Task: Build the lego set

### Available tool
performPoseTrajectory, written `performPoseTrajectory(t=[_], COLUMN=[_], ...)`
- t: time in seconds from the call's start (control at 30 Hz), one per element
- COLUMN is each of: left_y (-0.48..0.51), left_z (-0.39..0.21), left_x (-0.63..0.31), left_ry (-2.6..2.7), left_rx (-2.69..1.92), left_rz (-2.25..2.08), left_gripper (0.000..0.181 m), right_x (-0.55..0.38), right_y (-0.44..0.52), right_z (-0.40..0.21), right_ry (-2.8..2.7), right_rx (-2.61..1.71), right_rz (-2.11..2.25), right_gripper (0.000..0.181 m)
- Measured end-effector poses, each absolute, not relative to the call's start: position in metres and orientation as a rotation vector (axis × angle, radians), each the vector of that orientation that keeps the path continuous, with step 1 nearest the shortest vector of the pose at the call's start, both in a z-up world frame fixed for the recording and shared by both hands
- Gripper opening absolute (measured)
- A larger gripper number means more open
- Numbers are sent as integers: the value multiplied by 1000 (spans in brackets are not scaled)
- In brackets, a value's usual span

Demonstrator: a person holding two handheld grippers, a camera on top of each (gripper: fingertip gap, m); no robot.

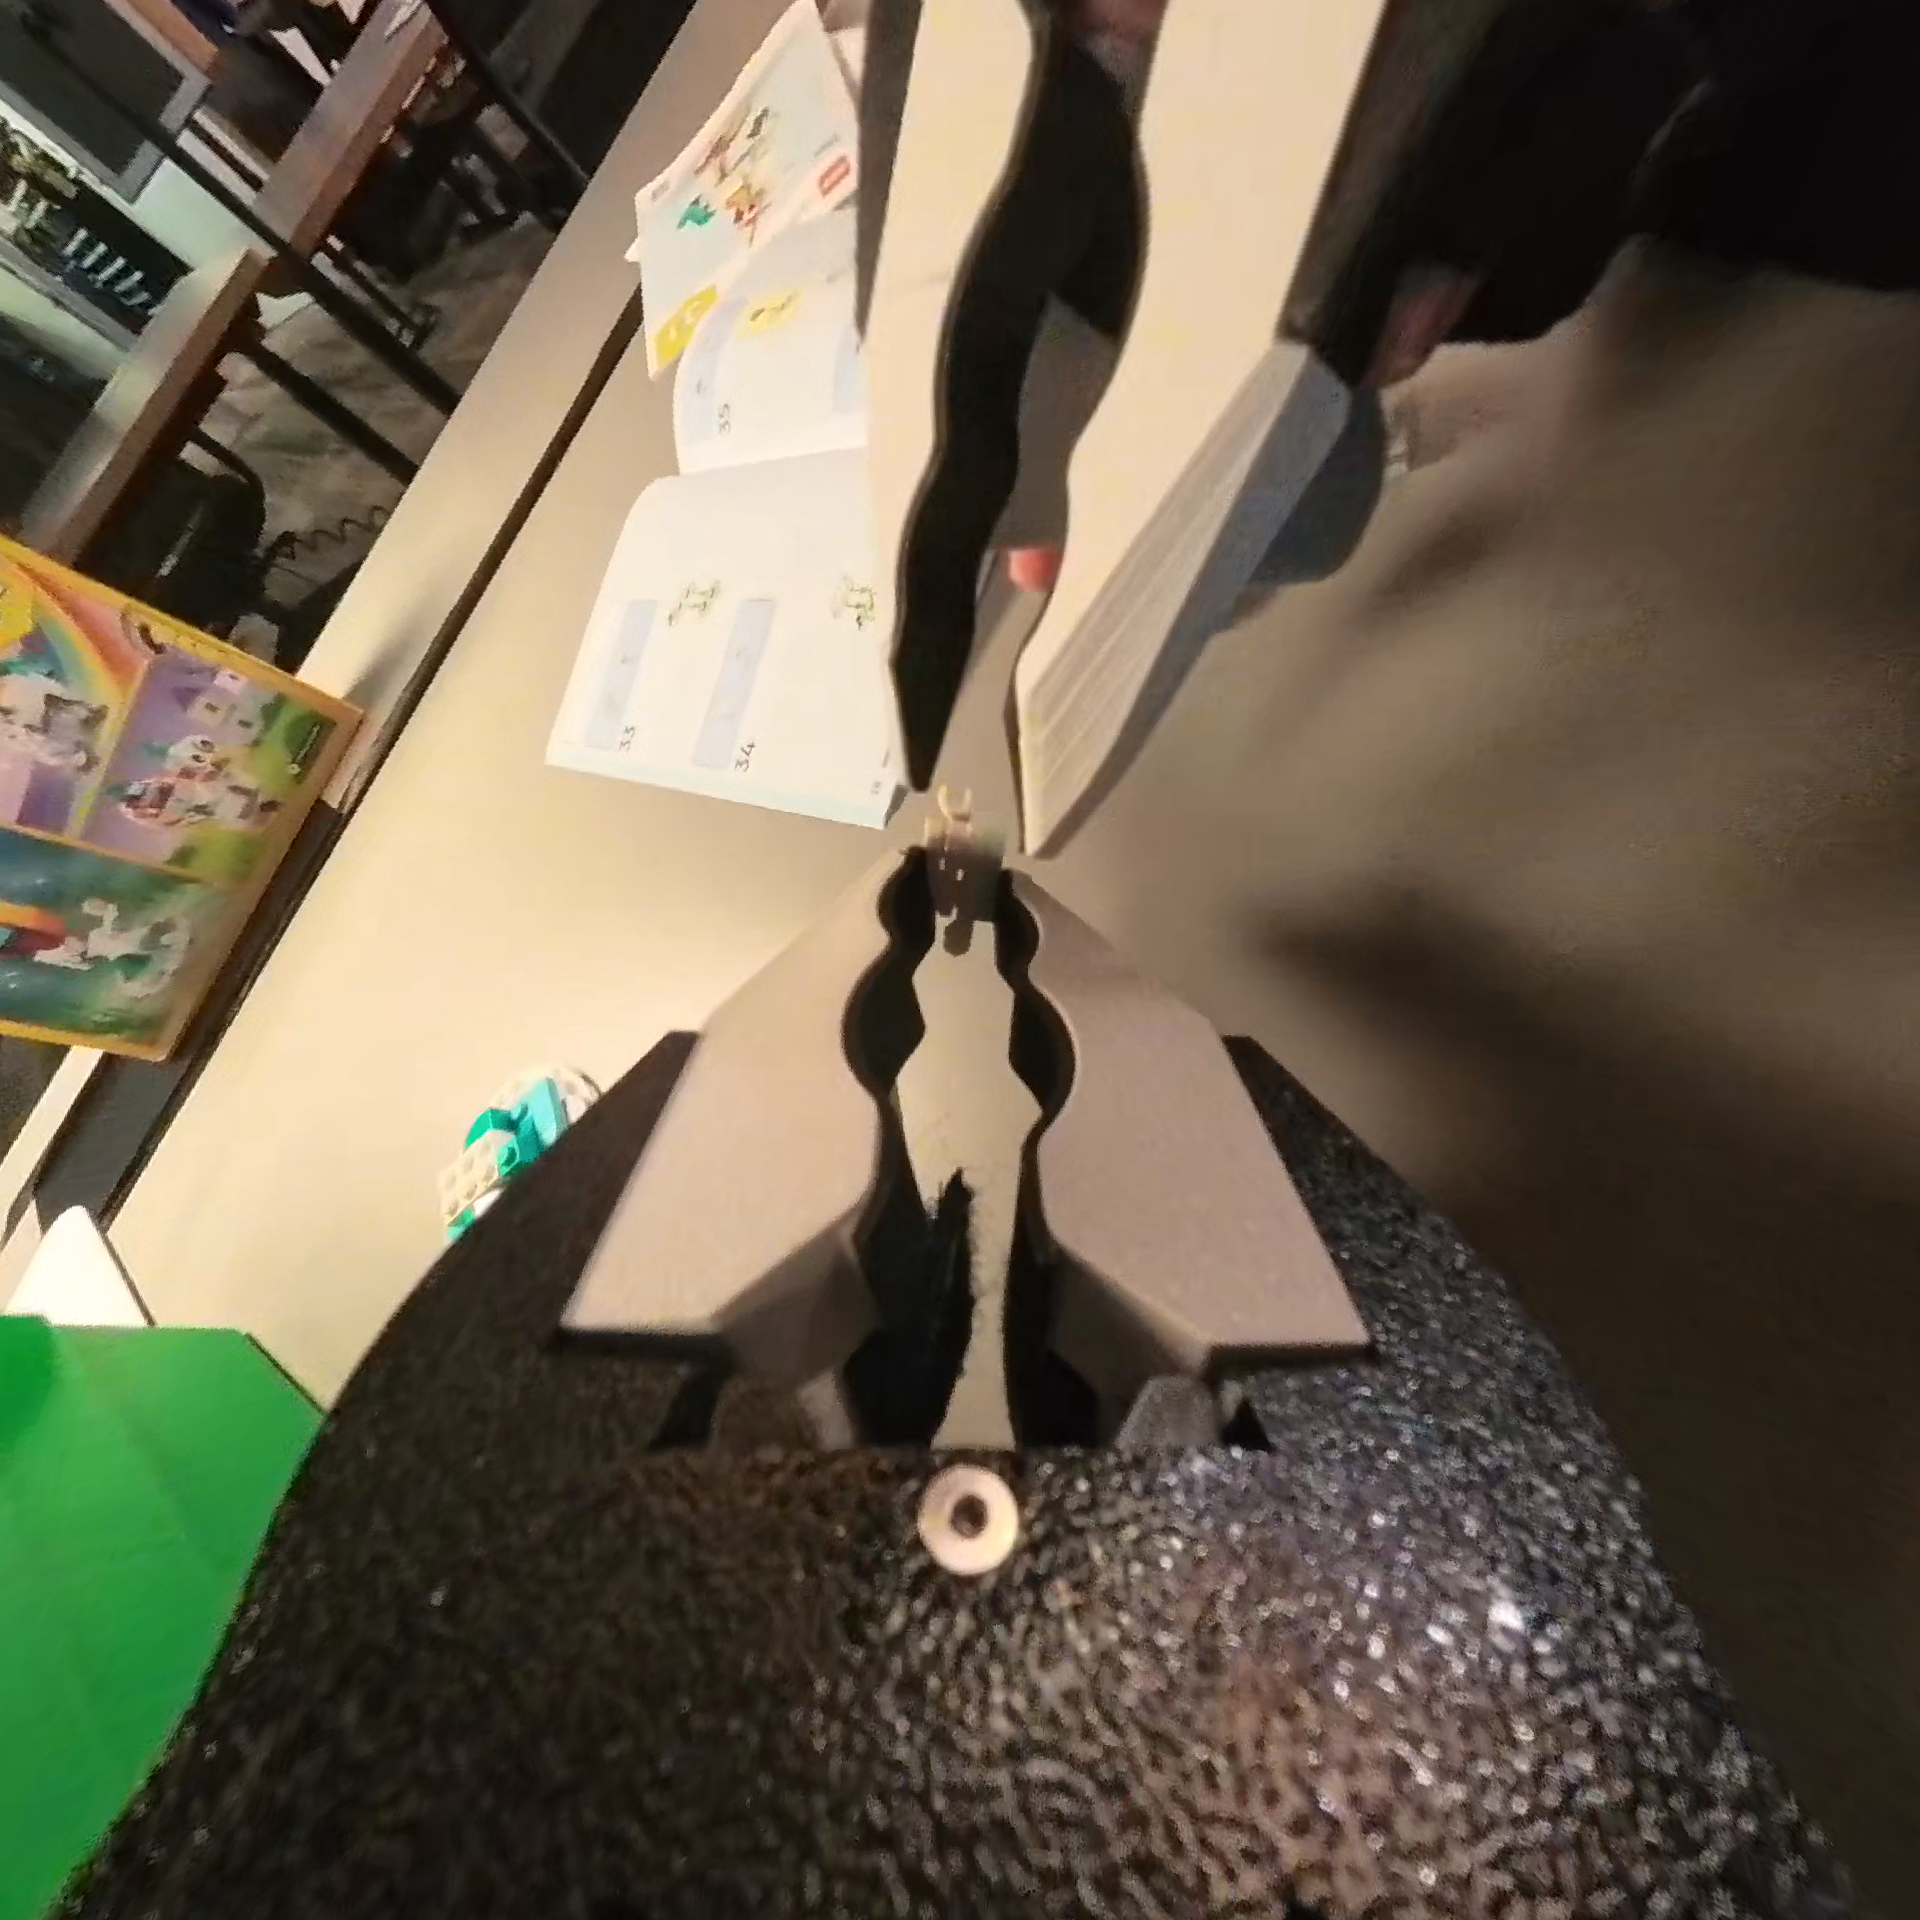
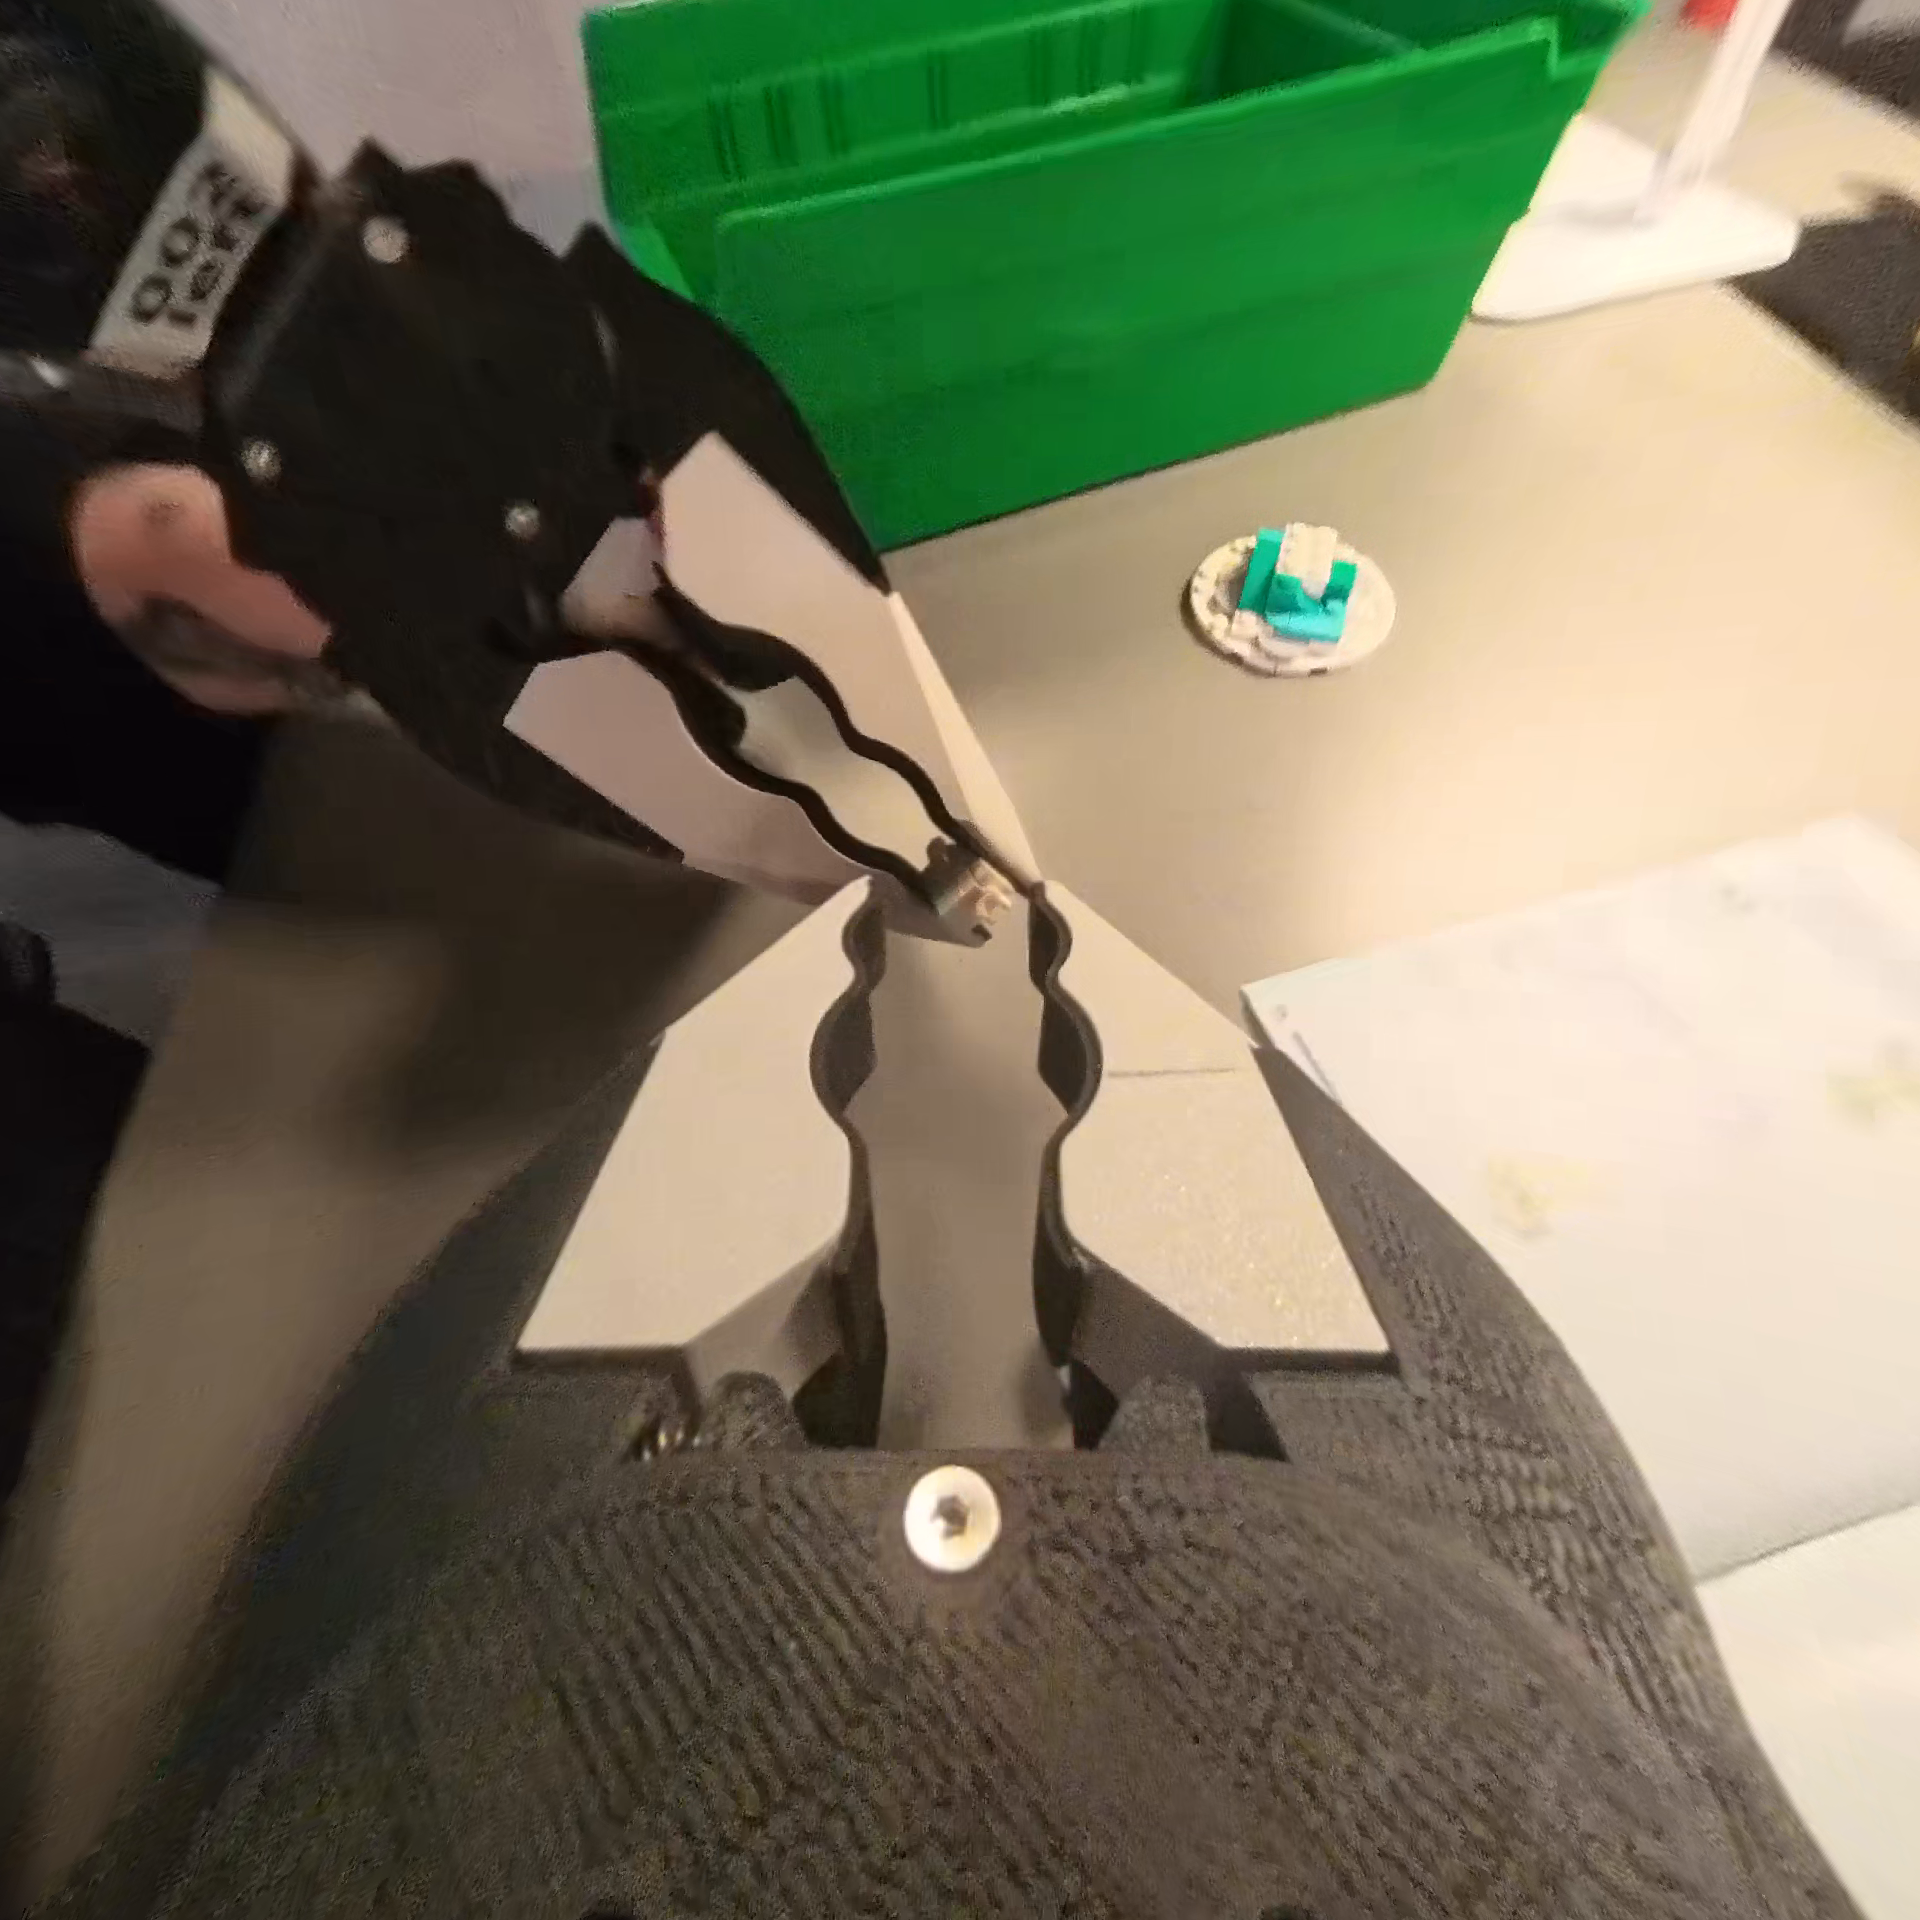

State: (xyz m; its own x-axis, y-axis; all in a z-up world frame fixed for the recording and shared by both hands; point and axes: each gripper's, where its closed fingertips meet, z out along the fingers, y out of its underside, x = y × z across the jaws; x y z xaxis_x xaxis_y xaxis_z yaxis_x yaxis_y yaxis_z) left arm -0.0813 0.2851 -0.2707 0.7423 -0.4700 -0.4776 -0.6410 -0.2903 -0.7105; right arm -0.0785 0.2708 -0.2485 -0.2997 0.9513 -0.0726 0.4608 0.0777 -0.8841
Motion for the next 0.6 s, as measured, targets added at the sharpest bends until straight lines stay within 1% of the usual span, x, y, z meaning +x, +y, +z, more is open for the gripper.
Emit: performPoseTrajectory(t=[0.1, 0.23, 0.33, 0.4, 0.6], left_y=[289, 290, 289, 289, 291], left_z=[-267, -259, -255, -254, -247], left_x=[-85, -90, -91, -91, -89], left_ry=[806, 774, 770, 773, 773], left_rx=[-1935, -1916, -1904, -1900, -1869], left_rz=[251, 263, 261, 271, 294], left_gripper=[9, 9, 9, 9, 9], right_x=[-81, -86, -88, -89, -89], right_y=[273, 271, 273, 274, 274], right_z=[-256, -250, -244, -240, -234], right_ry=[-1769, -1644, -1551, -1506, -1473], right_rx=[-1533, -1620, -1655, -1680, -1678], right_rz=[1192, 1395, 1514, 1597, 1665], right_gripper=[25, 14, 15, 18, 8])
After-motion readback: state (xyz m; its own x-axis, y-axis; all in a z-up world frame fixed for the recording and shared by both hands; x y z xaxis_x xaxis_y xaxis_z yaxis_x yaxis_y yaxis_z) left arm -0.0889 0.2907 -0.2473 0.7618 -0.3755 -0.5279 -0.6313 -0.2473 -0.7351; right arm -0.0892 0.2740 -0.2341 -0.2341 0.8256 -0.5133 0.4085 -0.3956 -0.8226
